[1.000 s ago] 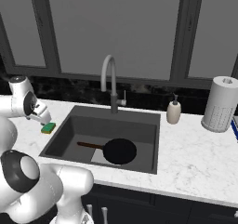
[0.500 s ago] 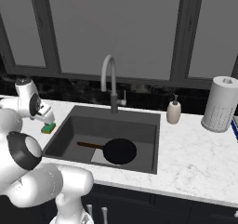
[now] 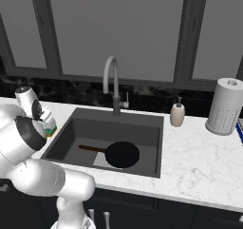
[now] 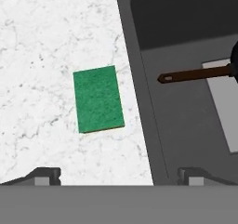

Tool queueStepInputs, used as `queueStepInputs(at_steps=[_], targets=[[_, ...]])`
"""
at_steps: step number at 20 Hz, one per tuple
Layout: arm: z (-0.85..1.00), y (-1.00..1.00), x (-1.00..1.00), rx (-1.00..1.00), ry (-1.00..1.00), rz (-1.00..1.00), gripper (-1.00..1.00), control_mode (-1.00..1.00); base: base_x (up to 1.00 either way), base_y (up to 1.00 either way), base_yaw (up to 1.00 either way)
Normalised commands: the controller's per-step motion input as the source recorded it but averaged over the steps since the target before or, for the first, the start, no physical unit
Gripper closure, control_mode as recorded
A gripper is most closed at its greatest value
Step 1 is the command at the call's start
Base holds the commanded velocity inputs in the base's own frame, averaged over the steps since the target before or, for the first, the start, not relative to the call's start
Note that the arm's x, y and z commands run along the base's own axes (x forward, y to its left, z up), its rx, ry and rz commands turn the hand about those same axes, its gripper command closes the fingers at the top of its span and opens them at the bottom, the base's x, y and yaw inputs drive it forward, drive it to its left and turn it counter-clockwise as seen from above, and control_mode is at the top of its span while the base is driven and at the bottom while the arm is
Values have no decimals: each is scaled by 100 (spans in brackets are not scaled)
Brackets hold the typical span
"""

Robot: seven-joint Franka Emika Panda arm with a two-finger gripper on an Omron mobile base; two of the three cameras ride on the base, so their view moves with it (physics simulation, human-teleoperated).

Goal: Pick the pan and sponge and place them into the sink. Then turn on the water.

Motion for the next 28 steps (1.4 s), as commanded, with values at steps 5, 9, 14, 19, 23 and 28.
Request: queueStepInputs(at_steps=[5, 9, 14, 19, 23, 28], targets=[[-32, 4, 23, -3, 0, 1, -100, -100, 0, 0, 0], [-31, 1, 25, -1, 0, 2, -100, -100, 0, 0, 0], [-25, 6, 19, -2, 0, 2, -100, -100, 0, 0, 0], [-21, 11, 27, -2, 0, 2, -100, -100, 0, 0, 0], [-18, 1, 26, 0, 0, 4, -100, -100, 0, 0, 0], [-24, 4, 24, -1, 0, 3, -100, -100, 0, 0, 0]])
